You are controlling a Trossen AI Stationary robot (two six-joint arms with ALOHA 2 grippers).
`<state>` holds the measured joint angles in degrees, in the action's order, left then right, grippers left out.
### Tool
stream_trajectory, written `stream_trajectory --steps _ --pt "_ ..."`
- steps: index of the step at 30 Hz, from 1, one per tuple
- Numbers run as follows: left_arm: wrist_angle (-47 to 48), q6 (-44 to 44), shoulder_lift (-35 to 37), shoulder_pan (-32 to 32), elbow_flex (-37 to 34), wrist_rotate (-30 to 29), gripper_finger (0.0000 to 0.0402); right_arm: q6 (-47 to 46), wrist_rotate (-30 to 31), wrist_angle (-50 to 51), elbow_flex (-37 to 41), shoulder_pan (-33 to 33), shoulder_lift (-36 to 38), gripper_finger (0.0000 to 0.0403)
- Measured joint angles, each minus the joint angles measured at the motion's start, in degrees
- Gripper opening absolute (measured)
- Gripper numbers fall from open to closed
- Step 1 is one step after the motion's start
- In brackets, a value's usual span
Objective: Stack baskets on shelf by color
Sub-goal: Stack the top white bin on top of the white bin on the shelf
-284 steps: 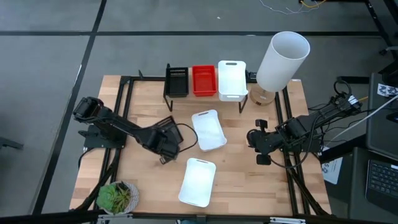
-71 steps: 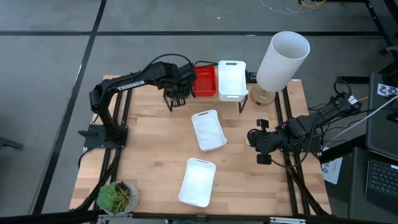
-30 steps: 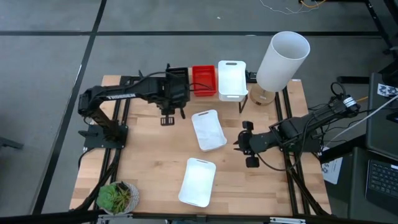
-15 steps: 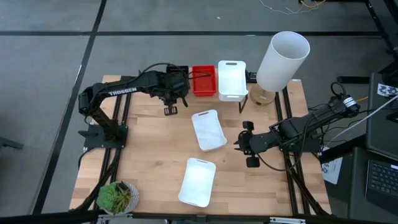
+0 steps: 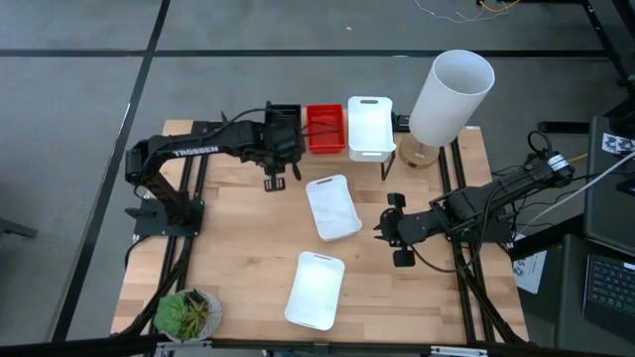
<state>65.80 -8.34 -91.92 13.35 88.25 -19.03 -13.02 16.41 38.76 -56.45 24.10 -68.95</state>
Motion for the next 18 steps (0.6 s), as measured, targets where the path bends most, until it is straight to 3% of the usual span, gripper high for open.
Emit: stream_trajectory --steps 7,10,18 --pt "11.28 3.60 0.00 -5.49 0.00 0.11 0.0070 2.42 0.71 -2.59 0.00 -2.00 -1.42 0.0097" --pt "14.51 3.56 0.35 -5.86 -0.02 0.09 0.0070 4.40 -3.46 -3.36 -0.21 -4.25 -3.31 0.0097" --pt "13.59 9.35 11.99 -6.99 0.09 -0.09 0.0070 11.49 -7.05 -3.19 -5.38 -7.08 -10.87 0.0097"
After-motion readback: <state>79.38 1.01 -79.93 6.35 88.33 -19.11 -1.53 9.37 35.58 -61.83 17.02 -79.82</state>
